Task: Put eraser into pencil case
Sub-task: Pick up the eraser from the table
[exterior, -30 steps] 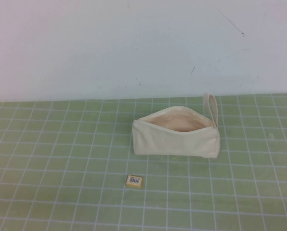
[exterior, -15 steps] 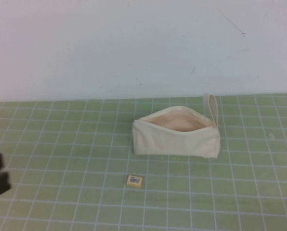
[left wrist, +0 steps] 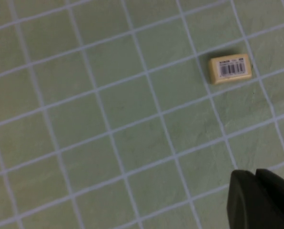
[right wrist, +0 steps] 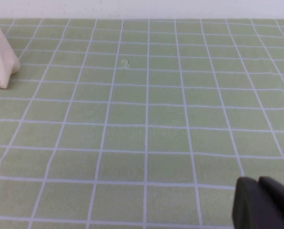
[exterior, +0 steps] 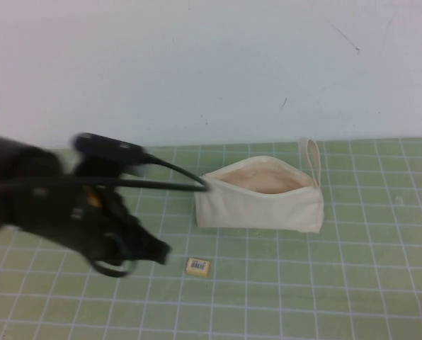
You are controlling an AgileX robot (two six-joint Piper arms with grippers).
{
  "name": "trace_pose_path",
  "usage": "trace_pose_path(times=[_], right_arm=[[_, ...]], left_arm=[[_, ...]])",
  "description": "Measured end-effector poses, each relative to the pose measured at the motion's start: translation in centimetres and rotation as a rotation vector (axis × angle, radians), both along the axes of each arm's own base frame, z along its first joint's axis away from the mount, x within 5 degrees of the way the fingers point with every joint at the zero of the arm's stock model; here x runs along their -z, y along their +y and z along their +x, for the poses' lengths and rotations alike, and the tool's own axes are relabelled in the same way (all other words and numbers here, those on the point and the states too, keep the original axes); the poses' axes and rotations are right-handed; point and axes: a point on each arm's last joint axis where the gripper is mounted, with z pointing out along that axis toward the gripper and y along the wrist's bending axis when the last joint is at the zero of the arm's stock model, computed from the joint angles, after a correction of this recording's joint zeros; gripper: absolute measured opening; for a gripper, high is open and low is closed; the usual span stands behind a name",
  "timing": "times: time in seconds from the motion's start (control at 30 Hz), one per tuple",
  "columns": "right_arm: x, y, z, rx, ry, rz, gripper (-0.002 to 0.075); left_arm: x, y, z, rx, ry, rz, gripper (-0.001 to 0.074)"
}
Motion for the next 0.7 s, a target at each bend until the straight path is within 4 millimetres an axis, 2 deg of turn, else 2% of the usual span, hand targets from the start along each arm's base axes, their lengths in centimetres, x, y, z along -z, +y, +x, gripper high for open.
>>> trace_pose_path(times=[0.13,0.23,0.3,0.37,0.47,0.53,0.7], right_arm=[[0.0,0.0,0.0,0.0,0.0,0.0,-0.0001],[0.0,0.0,0.0,0.0,0.0,0.0,-0.0001],[0.0,0.0,0.0,0.0,0.0,0.0,-0.0001],[0.0,0.0,0.0,0.0,0.0,0.0,-0.0001],[0.0,0.0,0.0,0.0,0.0,0.0,-0.0001],[0.0,0.0,0.0,0.0,0.0,0.0,-0.0001],[0.0,0.0,0.0,0.0,0.0,0.0,-0.0001]], left_arm=[[2.0,-3.7,1.3,0.033,0.035,0.056,-0.0001],[3.4,-5.4,2.5,0.029,0.067,0.062,0.0011],[4.1,-6.0,3.4,0.027,0.083,0.068,0.0062],[4.6,-6.7,4.4,0.027,0.104,0.076,0.0144],[5.5,-7.6,5.5,0.027,0.142,0.092,0.0307],[6.3,-8.0,6.2,0.026,0.165,0.1,0.0372],[8.4,-9.0,7.6,0.024,0.204,0.118,0.0424]])
